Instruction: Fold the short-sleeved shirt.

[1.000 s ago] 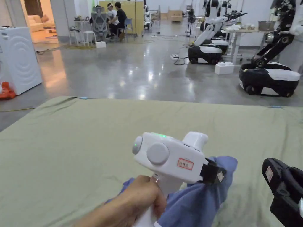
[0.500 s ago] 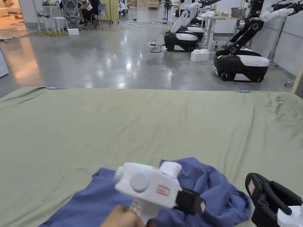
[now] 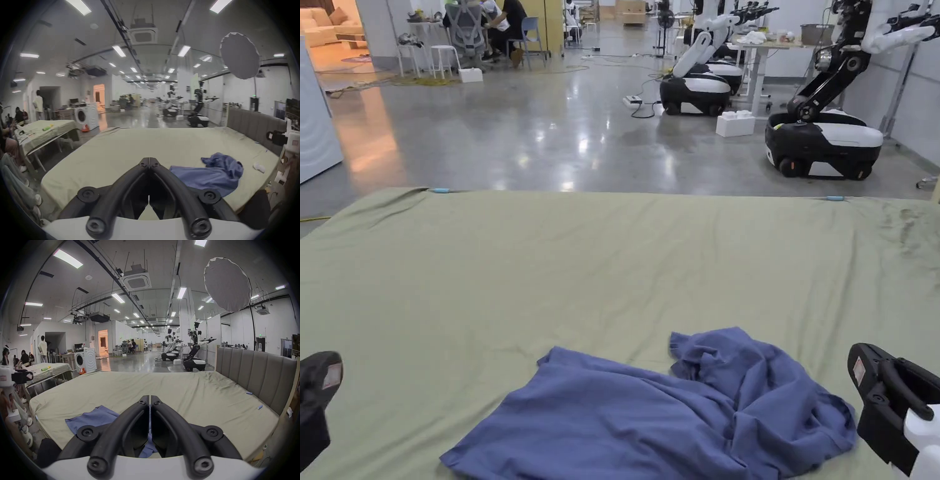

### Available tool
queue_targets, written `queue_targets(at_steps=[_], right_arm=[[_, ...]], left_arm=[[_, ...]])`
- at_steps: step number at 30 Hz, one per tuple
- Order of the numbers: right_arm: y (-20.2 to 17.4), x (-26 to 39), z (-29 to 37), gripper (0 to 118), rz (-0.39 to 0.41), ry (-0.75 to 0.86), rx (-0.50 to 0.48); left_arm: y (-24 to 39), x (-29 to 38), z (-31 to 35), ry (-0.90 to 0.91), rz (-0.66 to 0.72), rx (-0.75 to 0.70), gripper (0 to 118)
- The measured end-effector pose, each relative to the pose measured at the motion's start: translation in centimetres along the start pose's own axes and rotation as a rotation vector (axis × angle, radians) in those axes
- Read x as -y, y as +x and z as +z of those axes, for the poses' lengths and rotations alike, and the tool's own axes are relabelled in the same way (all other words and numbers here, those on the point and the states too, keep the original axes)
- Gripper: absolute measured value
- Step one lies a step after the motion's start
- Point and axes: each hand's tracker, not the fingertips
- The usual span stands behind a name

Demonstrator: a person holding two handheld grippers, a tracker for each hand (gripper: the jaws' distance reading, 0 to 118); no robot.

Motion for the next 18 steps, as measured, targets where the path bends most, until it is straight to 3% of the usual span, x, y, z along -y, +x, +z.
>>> queue_targets(at_steps=[1,4,11,14,15,17,18], right_arm=[[-0.2,0.0,0.1,5,-0.002,-0.002,-0.001],[-0.8,0.0,0.1,5,-0.014,-0.013,-0.016],[-1.2,-0.1,0.3,5,-0.001,-0.024,-0.025],[-0.9,-0.1,0.0,5,-0.014,-0.034,-0.036],[-0.9,-0.1,-0.2,5,-0.013,-0.037,-0.036],[-0.8,0.1,-0.5,5,-0.011,-0.046,-0.036],[-0.9,0.2,-0.7,5,-0.013,-0.052,-0.039]], left_arm=[[-0.4,0.3,0.0,-0.059,0.010,0.056,0],[0.1,0.6,0.4,-0.023,0.032,0.022,0],[0.6,0.2,-2.1,-0.049,0.058,0.120,0],[1.7,-1.8,-7.4,-0.110,0.129,0.211,1],[2.3,-2.4,-9.8,-0.116,0.139,0.244,21],[4.4,-3.1,-16.6,-0.166,0.124,0.262,114],[5.8,-2.9,-20.8,-0.274,0.097,0.283,116]])
